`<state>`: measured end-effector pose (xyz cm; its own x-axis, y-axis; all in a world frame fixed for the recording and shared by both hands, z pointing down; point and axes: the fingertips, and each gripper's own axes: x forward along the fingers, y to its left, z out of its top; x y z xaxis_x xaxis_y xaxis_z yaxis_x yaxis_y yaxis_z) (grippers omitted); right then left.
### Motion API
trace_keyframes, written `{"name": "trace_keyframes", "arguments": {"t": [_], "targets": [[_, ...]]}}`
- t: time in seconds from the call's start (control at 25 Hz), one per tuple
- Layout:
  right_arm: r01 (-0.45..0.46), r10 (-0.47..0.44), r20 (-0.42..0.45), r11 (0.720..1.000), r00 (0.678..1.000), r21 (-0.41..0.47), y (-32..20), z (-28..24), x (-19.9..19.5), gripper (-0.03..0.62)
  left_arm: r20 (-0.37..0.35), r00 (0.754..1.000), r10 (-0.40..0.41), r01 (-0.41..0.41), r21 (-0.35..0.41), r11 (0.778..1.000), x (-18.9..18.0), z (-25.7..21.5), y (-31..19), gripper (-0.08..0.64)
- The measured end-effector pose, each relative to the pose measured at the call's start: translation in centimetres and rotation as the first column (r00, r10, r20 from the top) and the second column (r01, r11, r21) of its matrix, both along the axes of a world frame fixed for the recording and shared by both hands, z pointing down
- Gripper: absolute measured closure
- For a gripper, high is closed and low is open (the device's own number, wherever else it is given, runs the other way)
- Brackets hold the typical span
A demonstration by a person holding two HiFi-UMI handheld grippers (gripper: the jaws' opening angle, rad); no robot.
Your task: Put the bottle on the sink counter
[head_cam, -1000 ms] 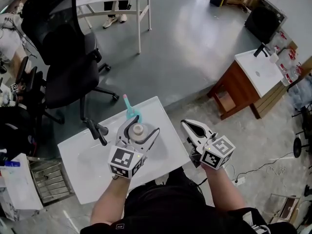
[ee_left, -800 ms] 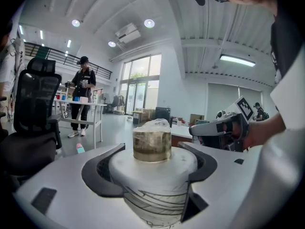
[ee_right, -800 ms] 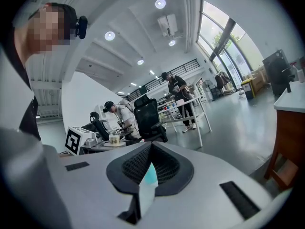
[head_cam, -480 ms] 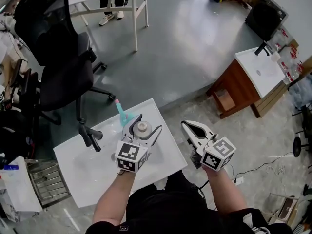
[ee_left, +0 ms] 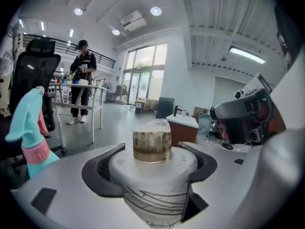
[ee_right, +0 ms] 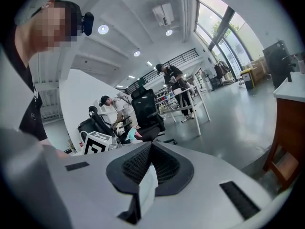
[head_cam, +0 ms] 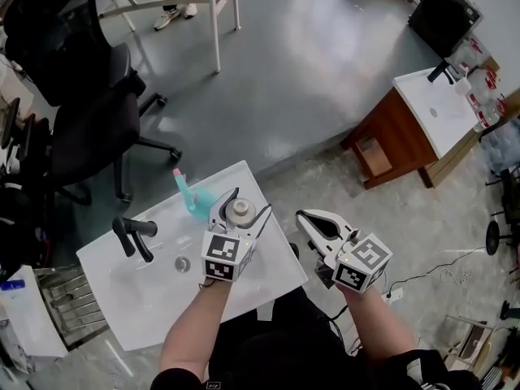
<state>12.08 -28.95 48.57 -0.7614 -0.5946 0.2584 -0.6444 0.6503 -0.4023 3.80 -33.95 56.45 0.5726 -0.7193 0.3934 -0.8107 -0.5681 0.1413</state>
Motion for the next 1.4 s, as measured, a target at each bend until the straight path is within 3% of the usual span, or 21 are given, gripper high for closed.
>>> {"name": "trace_keyframes", "arguments": {"t": [0.4, 0.96, 1.4], "targets": [[0.04, -0.041, -0.027, 0.998, 0.999, -0.043, -0.8, 2.8, 0.6, 0.578, 0.028, 0.997, -0.074, 0.075, -0.035, 0.997, 0.2, 5.1, -3.1, 0.224], [0.089, -0.091, -0.024, 0.993, 0.996, -0.071, -2.8, 4.3, 0.7, 0.578, 0.065, 0.983, -0.171, 0.175, -0.062, 0.983, -0.6, 8.0, -6.2, 0.224], [0.097, -0.1, -0.022, 0.992, 0.995, -0.085, -3.2, 5.0, 0.5, 0.578, 0.115, 0.982, -0.151, 0.157, -0.044, 0.987, -0.5, 8.3, -7.0, 0.225]]}}
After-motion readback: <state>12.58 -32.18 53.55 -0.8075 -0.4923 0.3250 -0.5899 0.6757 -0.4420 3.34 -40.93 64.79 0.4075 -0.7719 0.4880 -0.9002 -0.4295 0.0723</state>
